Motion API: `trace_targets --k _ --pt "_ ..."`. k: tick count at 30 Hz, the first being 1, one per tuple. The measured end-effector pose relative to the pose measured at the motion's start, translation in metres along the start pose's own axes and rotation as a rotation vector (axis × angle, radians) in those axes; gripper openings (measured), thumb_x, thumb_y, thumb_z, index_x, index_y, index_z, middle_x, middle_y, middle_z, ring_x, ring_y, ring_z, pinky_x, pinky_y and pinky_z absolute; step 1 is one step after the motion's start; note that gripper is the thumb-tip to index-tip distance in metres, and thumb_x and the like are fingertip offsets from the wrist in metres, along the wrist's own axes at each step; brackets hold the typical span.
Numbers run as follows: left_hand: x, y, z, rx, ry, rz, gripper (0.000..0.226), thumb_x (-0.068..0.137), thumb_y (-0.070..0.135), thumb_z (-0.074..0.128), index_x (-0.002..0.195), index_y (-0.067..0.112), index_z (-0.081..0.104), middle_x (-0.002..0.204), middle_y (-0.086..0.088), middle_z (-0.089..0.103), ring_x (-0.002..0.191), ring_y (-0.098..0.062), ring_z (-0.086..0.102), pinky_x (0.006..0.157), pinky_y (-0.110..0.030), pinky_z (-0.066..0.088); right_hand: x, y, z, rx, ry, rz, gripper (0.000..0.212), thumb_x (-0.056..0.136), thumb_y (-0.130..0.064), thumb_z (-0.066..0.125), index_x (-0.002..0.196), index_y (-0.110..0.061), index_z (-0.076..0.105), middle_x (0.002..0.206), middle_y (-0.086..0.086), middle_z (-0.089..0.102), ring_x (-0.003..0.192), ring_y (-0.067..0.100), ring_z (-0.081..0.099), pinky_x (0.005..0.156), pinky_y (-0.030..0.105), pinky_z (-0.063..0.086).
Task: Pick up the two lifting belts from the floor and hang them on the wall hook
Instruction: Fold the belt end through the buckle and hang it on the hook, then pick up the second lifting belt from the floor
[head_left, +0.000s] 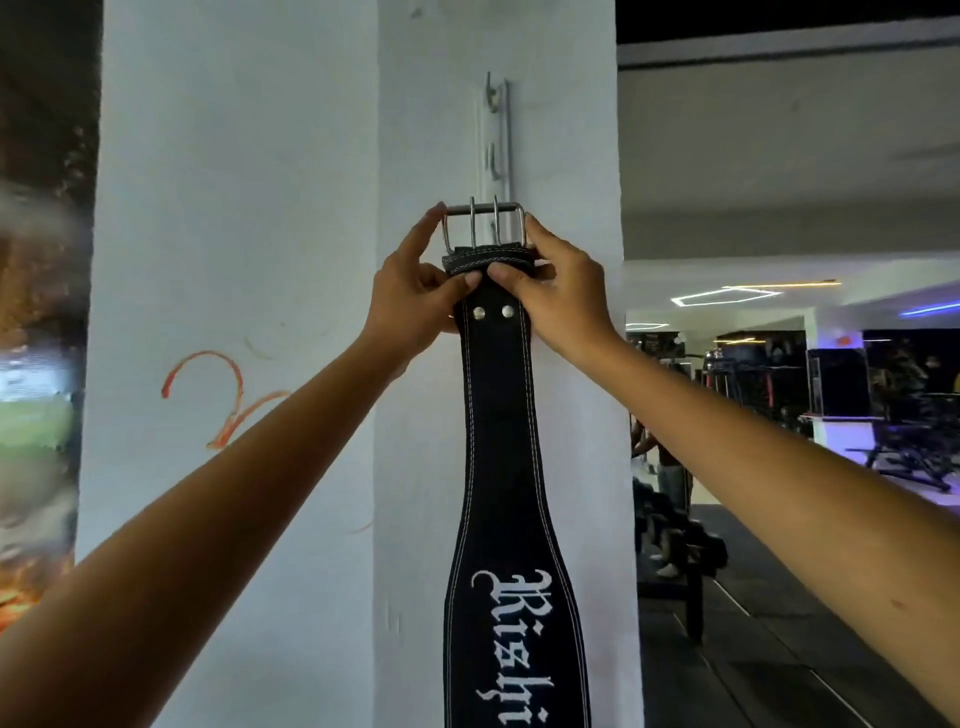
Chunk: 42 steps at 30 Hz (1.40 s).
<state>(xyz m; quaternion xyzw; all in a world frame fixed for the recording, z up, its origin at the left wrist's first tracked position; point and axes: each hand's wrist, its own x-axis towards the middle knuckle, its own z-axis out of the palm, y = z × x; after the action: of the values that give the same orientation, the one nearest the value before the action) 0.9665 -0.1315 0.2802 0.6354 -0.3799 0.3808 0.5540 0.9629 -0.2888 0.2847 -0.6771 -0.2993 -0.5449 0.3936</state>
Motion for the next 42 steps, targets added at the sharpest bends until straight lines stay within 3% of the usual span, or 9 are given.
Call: trace_targets --k 9,15,20,22,27,30,32,36,42 --pt "0.008 -0.004 -0.003 -0.065 -0.059 -0.203 0.068 0.089 0.013 0.065 0.148 0.016 0.033 0.085 -0.009 0.067 0.07 -0.011 0.068 0.061 -0.028 0.058 0.002 0.016 0.013 -0.135 -0.032 0.13 0.065 0.092 -0.039 0.062 0.147 -0.012 0.039 0.131 0.016 0.059 0.12 0.026 0.057 0.095 0.024 0.045" --pt "-0.014 -0.016 0.006 -0.003 0.033 -0.111 0.061 0.088 0.021 0.065 0.144 0.024 0.041 0.091 -0.028 0.07 0.086 -0.034 0.071 0.076 -0.05 0.06 -0.016 0.018 0.013 -0.131 -0.015 0.142 0.062 0.092 -0.034 0.063 0.147 -0.015 0.041 0.115 0.014 0.064 0.1 0.019 0.06 0.092 0.028 0.049" --pt "-0.056 -0.032 0.013 0.22 0.114 -0.035 0.066 0.086 0.026 0.068 0.146 0.024 0.039 0.074 0.0 0.068 0.063 0.001 0.06 0.065 -0.01 0.045 -0.061 0.009 0.013 -0.289 -0.002 0.062 0.062 0.092 -0.018 0.064 0.147 -0.007 0.038 0.138 0.015 0.056 0.123 0.036 0.049 0.101 0.023 0.032" --pt "-0.082 -0.038 0.012 0.269 0.118 -0.027 0.065 0.083 0.03 0.071 0.142 0.021 0.045 0.077 0.01 0.064 0.071 0.003 0.061 0.067 -0.007 0.045 -0.088 0.005 0.014 -0.36 -0.043 0.034 0.061 0.093 -0.017 0.062 0.147 -0.004 0.036 0.153 0.014 0.041 0.137 0.033 0.038 0.107 0.019 0.022" --pt "-0.154 -0.048 0.011 0.317 0.092 -0.042 0.048 0.094 0.025 0.056 0.141 0.021 0.045 0.129 -0.002 0.056 0.119 -0.016 0.053 0.098 -0.039 0.049 -0.168 0.003 0.02 -0.35 -0.021 0.026 0.053 0.098 -0.02 0.054 0.146 -0.003 0.037 0.157 0.016 0.033 0.148 0.028 0.026 0.121 0.029 0.021" --pt "-0.204 -0.057 0.006 0.381 0.034 -0.034 0.046 0.096 0.024 0.052 0.142 0.021 0.044 0.146 -0.001 0.045 0.136 -0.015 0.039 0.11 -0.021 0.031 -0.225 -0.002 0.025 -0.357 -0.068 0.055 0.051 0.098 -0.017 0.054 0.145 -0.001 0.039 0.155 0.017 0.035 0.148 0.03 0.026 0.122 0.031 0.021" --pt "-0.242 -0.065 0.004 0.382 -0.017 -0.062 0.044 0.096 0.024 0.052 0.14 0.021 0.047 0.148 0.0 0.042 0.137 -0.012 0.035 0.106 -0.006 0.022 -0.268 -0.006 0.03 -0.365 -0.103 0.06 0.048 0.097 -0.01 0.057 0.141 0.003 0.044 0.153 0.022 0.038 0.146 0.034 0.029 0.121 0.036 0.026" --pt "-0.331 -0.091 0.0 0.335 -0.106 -0.149 0.04 0.094 0.016 0.055 0.134 0.012 0.053 0.143 -0.006 0.048 0.133 -0.016 0.041 0.108 -0.018 0.031 -0.368 -0.017 0.041 -0.297 -0.15 0.192 0.039 0.093 0.001 0.057 0.131 0.008 0.053 0.145 0.026 0.046 0.141 0.037 0.038 0.118 0.042 0.033" --pt "-0.5 -0.132 0.001 0.365 -0.308 -0.552 0.042 0.095 0.018 0.054 0.136 0.013 0.05 0.142 -0.005 0.05 0.132 -0.015 0.042 0.108 -0.01 0.024 -0.532 -0.028 0.053 -0.23 -0.348 0.556 0.038 0.096 -0.009 0.054 0.131 0.004 0.054 0.143 0.021 0.051 0.139 0.032 0.042 0.116 0.036 0.036"
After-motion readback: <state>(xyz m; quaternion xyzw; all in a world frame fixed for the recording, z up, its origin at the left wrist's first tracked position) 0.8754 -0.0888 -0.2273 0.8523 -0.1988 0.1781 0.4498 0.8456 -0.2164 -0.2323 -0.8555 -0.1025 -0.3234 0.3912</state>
